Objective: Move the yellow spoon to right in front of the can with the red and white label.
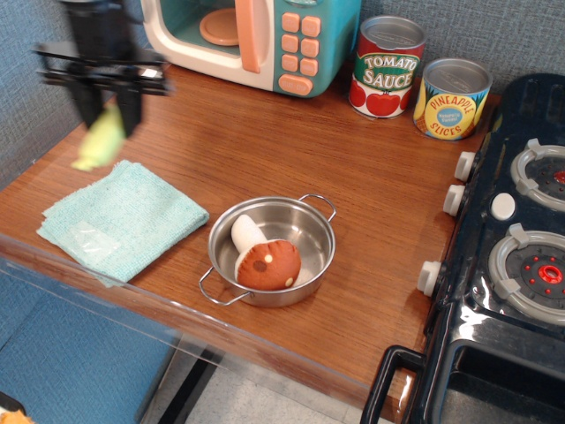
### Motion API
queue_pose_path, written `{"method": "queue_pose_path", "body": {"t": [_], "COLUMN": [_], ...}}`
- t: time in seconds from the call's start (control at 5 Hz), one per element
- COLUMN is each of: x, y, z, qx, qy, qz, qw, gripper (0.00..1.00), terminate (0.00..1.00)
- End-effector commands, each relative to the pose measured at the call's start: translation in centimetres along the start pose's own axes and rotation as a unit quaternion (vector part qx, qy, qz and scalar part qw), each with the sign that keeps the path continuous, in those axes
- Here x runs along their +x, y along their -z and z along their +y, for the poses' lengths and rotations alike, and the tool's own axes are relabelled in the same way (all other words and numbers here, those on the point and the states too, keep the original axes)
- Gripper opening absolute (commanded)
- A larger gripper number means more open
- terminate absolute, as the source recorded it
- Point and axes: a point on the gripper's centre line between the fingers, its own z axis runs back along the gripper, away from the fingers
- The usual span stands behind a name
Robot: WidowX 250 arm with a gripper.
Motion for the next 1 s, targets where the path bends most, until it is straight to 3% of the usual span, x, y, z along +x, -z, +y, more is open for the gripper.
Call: {"method": "queue_pose_path", "body": {"t": [0.0, 0.2, 0.6, 0.8], "x": [4.2, 6.6, 8.1, 7.4], "y": [2.0, 4.3, 5.2, 4.6], "z": [-10.2, -13.6, -15.6, -15.6], "qx": [-0.022, -0.022, 0.025, 0.031], "qy": [0.047, 0.098, 0.189, 0.201], "qz": [0.011, 0.02, 0.039, 0.026], "qw": [0.9986, 0.9947, 0.9808, 0.9787], "gripper": [0.0, 0.0, 0.0, 1.0], "terminate": [0.0, 0.0, 0.0, 0.0]}}
